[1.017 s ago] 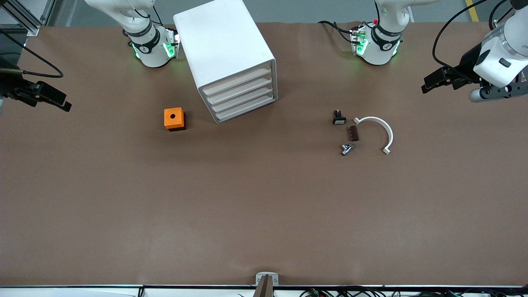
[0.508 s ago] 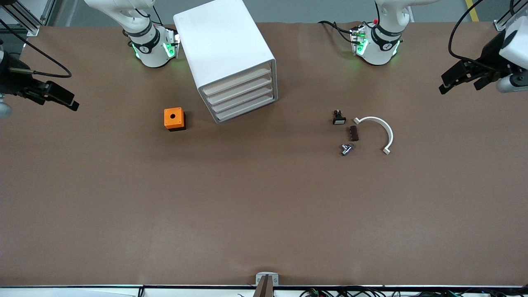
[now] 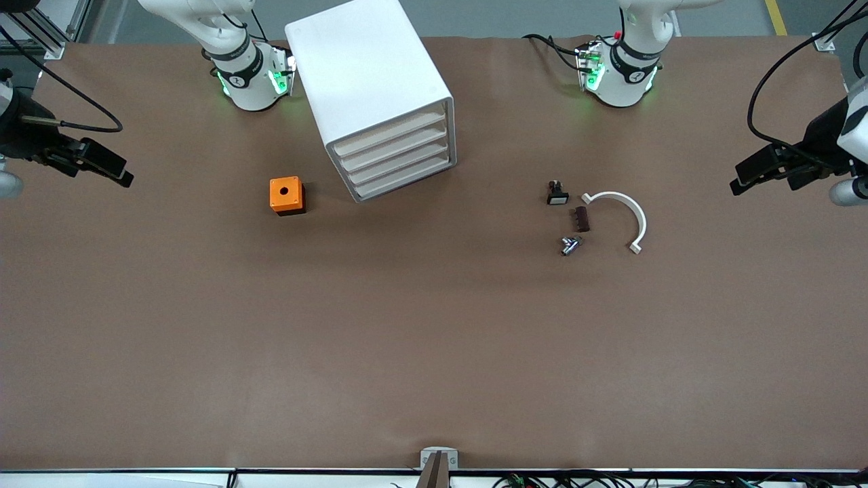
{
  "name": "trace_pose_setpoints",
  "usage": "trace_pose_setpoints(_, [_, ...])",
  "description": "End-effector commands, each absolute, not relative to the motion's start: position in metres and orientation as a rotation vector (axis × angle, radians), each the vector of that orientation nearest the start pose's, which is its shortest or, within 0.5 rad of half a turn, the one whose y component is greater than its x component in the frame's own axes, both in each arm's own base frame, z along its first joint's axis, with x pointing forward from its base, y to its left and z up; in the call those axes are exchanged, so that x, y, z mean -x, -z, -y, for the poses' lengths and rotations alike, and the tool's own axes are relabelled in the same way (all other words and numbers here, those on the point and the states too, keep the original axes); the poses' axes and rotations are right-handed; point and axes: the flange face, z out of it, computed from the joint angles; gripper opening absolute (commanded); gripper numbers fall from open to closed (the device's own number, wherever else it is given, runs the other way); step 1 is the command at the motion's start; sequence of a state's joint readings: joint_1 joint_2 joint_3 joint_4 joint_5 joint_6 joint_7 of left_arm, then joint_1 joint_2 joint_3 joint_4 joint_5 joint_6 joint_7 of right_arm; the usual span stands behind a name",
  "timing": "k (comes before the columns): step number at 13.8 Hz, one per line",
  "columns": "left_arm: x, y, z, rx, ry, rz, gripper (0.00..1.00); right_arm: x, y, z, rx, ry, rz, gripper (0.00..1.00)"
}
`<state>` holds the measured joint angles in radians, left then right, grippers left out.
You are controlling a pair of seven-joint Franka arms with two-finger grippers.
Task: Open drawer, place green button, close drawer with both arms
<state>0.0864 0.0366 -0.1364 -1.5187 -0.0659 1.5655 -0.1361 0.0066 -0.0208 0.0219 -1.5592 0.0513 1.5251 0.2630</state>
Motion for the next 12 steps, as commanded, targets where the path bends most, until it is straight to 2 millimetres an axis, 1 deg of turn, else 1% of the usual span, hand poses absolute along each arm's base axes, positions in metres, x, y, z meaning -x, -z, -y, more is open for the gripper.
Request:
trace_pose_setpoints(1, [-0.562,-0.633,0.021,3.19,-0.017,0.1,0.99,-0.537,-0.64,-0.015,3.084,-0.003,-0.355,1.0])
trace_pose_setpoints(4, [-0.56,-0.637,0.026,3.188,-0.009,0.146,0.99,-0.538,-0.64,-0.009,3.085,0.0,-0.338,1.0])
trace_pose_setpoints(7, [-0.559,-0.637,0.034,3.186,-0.008,0.173,0.99,-0.537,-0.638,-0.009,3.086,-0.007,-0.336,1.0])
trace_pose_setpoints(12, [-0.56,-0.637,0.035,3.186,-0.008,0.173,0.99,-0.536,-0.636,-0.009,3.087,-0.012,-0.336,1.0])
